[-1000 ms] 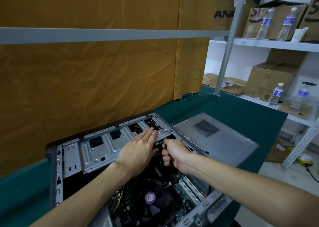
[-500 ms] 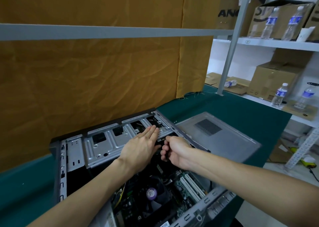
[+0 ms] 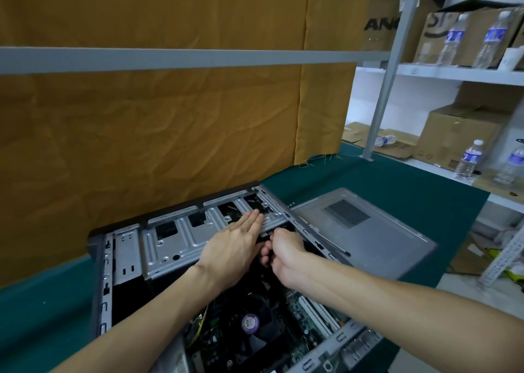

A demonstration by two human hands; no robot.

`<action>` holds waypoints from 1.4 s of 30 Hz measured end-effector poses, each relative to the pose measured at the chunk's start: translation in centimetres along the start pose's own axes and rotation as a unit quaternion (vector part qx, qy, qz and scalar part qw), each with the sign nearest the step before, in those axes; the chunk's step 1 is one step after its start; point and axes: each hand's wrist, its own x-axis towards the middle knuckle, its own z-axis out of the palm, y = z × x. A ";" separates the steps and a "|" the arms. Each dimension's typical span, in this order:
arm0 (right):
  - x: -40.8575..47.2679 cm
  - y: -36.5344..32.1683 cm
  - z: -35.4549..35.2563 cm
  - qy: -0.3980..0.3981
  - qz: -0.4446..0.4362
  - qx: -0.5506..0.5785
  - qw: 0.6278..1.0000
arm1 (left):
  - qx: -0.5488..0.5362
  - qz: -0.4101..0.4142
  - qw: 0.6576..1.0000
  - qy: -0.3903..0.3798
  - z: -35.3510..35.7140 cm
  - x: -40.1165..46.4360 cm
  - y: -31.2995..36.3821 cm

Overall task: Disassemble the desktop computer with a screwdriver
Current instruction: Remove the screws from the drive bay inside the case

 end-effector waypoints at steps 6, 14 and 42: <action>0.3 -0.4 -1.1 -0.021 0.019 -0.002 1.000 | -0.003 -0.002 1.000 0.001 0.0 0.1 0.3; 0.5 -0.4 -1.7 -0.035 0.020 -0.028 0.999 | -0.008 -0.004 1.000 0.004 0.2 0.1 0.1; -1.8 0.6 -5.1 -0.080 -0.234 -0.516 0.820 | -0.060 -0.026 0.998 -0.012 -1.2 0.0 0.0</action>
